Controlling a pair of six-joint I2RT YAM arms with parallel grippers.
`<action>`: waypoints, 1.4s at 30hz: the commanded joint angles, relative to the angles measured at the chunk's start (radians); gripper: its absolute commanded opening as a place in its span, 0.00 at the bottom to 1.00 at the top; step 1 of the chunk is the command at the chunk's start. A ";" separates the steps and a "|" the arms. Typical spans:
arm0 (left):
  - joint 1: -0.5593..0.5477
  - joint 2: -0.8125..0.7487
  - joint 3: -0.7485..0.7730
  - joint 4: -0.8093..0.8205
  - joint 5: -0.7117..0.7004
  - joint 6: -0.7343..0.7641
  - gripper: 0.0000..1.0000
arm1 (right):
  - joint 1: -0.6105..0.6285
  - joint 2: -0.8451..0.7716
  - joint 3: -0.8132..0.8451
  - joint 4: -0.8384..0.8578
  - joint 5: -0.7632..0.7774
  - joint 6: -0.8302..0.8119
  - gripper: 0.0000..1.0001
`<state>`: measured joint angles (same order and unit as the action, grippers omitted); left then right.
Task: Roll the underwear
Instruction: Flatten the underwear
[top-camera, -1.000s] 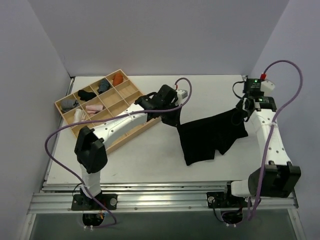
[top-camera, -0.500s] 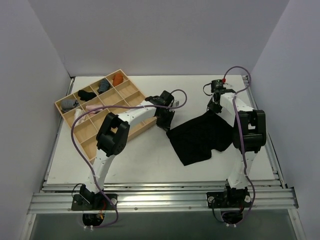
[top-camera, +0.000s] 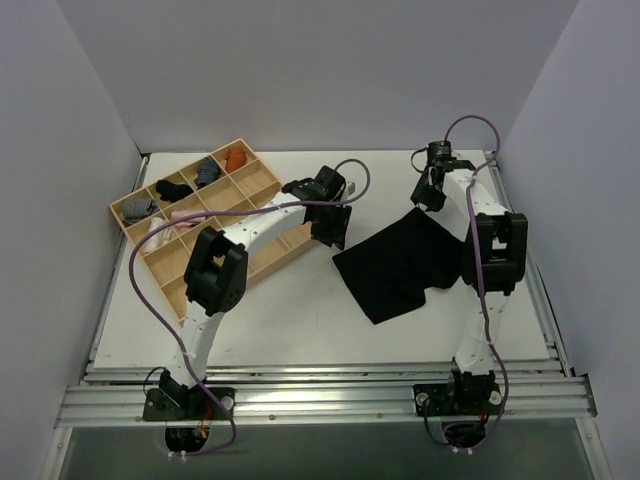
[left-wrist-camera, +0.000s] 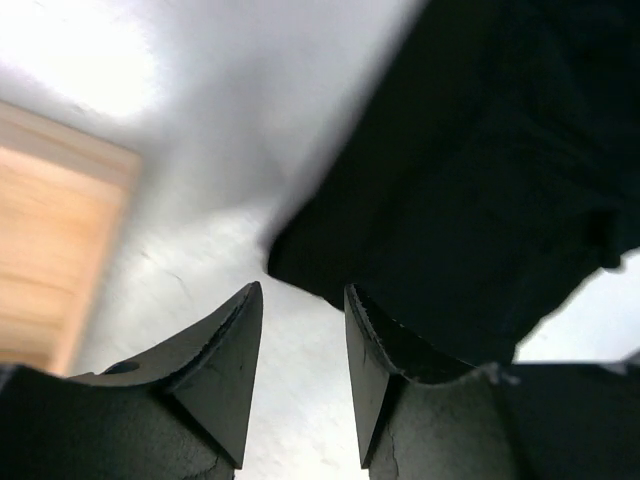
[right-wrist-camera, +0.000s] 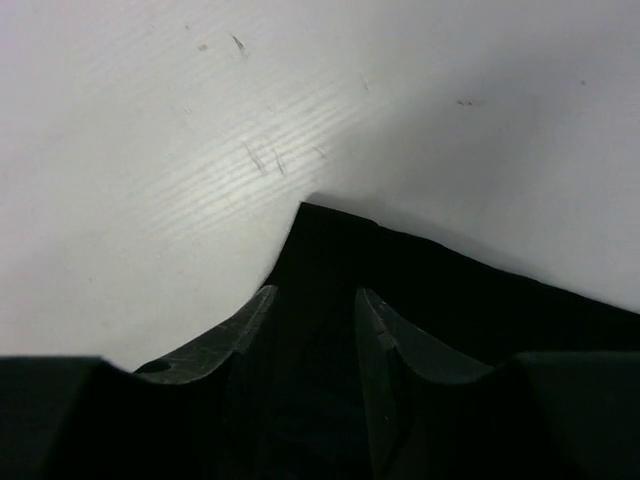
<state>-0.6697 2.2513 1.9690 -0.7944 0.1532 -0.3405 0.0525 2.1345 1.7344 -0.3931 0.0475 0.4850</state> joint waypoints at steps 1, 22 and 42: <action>-0.080 -0.143 -0.065 0.037 0.005 -0.031 0.47 | -0.019 -0.140 -0.045 -0.130 -0.032 -0.028 0.31; -0.094 -0.088 -0.243 0.129 0.039 -0.104 0.47 | 0.254 -0.568 -0.782 -0.023 -0.094 0.155 0.20; -0.039 -0.124 -0.205 0.046 -0.122 -0.120 0.47 | 0.562 -0.605 -0.888 -0.072 0.045 0.299 0.21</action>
<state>-0.7120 2.1880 1.7126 -0.7166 0.0708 -0.4515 0.5594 1.5768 0.8421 -0.3996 0.0483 0.7174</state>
